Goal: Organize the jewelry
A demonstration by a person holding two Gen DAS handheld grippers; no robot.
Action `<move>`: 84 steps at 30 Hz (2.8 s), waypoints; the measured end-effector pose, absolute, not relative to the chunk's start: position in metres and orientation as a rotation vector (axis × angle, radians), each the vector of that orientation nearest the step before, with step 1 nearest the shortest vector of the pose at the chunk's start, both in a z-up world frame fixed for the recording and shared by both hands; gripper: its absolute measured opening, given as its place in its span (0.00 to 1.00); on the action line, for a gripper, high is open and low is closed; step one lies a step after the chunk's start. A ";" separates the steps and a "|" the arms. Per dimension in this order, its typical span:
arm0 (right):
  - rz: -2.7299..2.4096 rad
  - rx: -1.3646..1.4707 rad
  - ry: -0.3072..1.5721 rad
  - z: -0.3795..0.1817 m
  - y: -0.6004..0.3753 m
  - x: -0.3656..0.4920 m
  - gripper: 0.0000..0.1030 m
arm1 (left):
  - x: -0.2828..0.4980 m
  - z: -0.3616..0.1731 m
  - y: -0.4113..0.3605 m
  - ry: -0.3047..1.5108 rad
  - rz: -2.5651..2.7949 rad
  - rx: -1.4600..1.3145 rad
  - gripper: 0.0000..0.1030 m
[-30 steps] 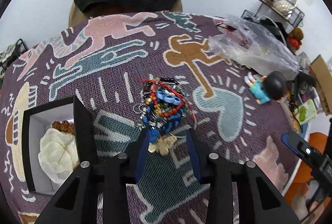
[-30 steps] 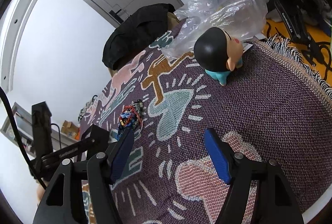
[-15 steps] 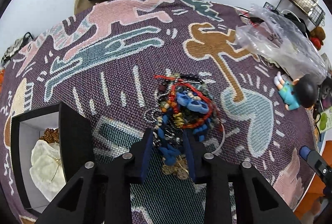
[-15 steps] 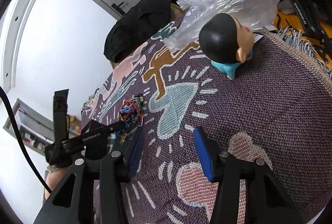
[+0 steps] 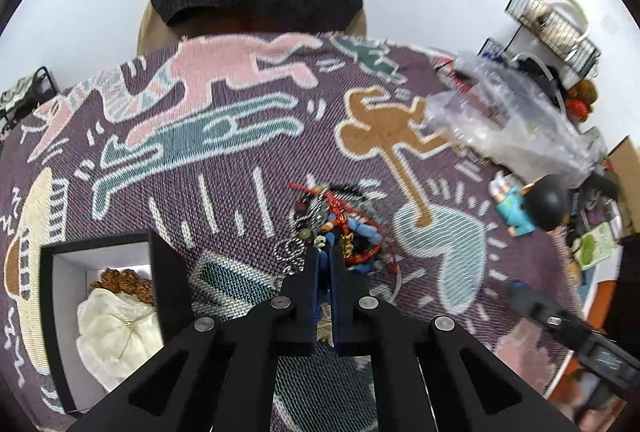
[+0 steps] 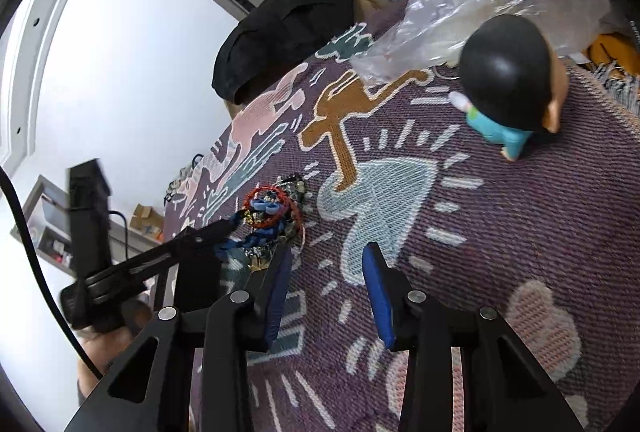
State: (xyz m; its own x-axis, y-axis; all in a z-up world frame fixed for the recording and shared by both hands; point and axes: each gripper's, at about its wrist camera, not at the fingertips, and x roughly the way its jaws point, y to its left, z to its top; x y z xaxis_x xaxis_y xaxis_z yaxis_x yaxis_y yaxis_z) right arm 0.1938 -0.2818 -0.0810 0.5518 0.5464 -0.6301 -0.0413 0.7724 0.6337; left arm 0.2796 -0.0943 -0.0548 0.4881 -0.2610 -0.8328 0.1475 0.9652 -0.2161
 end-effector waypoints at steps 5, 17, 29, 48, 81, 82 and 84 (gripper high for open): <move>0.388 0.587 0.943 -0.081 -0.269 0.204 0.38 | 0.270 -0.028 -0.094 0.978 -0.287 -0.131 0.04; 0.440 0.571 0.987 -0.088 -0.234 0.222 0.38 | 0.248 0.010 -0.083 0.900 -0.341 -0.156 0.04; 0.449 0.623 0.991 -0.093 -0.232 0.223 0.38 | 0.216 0.005 -0.086 0.893 -0.370 -0.112 0.04; 0.440 0.314 1.079 -0.109 -0.181 0.203 0.38 | 0.203 0.014 -0.025 0.841 -0.283 -0.198 0.04; 0.509 0.168 0.828 0.005 -0.120 0.182 0.05 | 0.175 -0.008 0.080 0.845 -0.117 -0.356 0.68; 0.518 0.167 0.823 0.007 -0.116 0.182 0.05 | 0.174 -0.008 0.083 0.843 -0.112 -0.356 0.68; 0.541 0.160 0.812 0.014 -0.102 0.182 0.05 | 0.170 -0.009 0.091 0.840 -0.100 -0.358 0.68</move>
